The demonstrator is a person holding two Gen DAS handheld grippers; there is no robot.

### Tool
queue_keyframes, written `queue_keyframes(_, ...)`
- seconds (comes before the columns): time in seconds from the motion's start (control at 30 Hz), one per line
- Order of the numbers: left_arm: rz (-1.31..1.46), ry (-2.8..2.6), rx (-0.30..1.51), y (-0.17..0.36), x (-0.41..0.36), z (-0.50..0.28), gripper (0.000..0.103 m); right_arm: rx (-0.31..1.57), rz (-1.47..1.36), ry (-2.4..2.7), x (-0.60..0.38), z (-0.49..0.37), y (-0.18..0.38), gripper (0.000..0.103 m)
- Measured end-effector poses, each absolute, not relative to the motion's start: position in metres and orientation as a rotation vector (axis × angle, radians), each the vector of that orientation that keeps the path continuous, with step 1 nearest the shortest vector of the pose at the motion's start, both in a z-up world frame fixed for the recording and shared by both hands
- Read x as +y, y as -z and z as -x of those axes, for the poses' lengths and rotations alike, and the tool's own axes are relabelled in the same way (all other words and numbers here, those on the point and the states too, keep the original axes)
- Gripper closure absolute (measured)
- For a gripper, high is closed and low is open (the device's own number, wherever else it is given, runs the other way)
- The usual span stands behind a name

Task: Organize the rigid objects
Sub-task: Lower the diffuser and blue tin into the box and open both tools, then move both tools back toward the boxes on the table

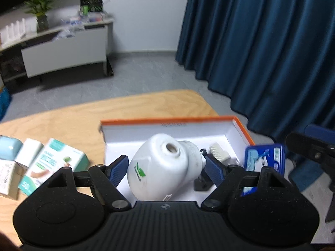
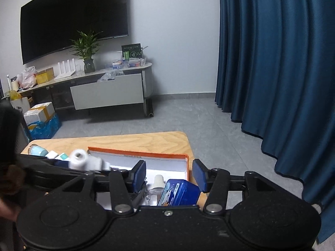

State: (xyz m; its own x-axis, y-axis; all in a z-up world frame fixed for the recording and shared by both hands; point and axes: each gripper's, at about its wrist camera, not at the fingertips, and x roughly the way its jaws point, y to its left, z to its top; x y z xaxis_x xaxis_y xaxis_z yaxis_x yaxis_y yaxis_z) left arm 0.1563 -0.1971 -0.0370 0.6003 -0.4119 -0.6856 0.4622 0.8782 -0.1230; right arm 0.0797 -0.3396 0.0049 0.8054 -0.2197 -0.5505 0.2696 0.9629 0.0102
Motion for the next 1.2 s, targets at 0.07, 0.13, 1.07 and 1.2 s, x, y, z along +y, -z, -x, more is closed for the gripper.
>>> queue_keyframes(0.07,-0.074,0.508,0.767,0.036,-0.197,-0.153,0.021,0.574,-0.1,0.259,-0.339,-0.077,-0.005,0.039)
queue_keyframes(0.13,-0.072,0.509,0.757,0.033,-0.196,-0.15,0.016,0.575,-0.104,0.257,-0.338,-0.075,-0.006,0.039)
queue_keyframes(1.07,-0.026,0.249,0.752,-0.008,-0.1,-0.11,0.003,0.592,-0.117,0.079,-0.263,-0.082,-0.018,0.023)
queue_keyframes(1.2,-0.012,0.231,0.744,-0.011,-0.089,-0.109,0.003,0.598,-0.104,0.059,-0.251,-0.086,-0.019,0.022)
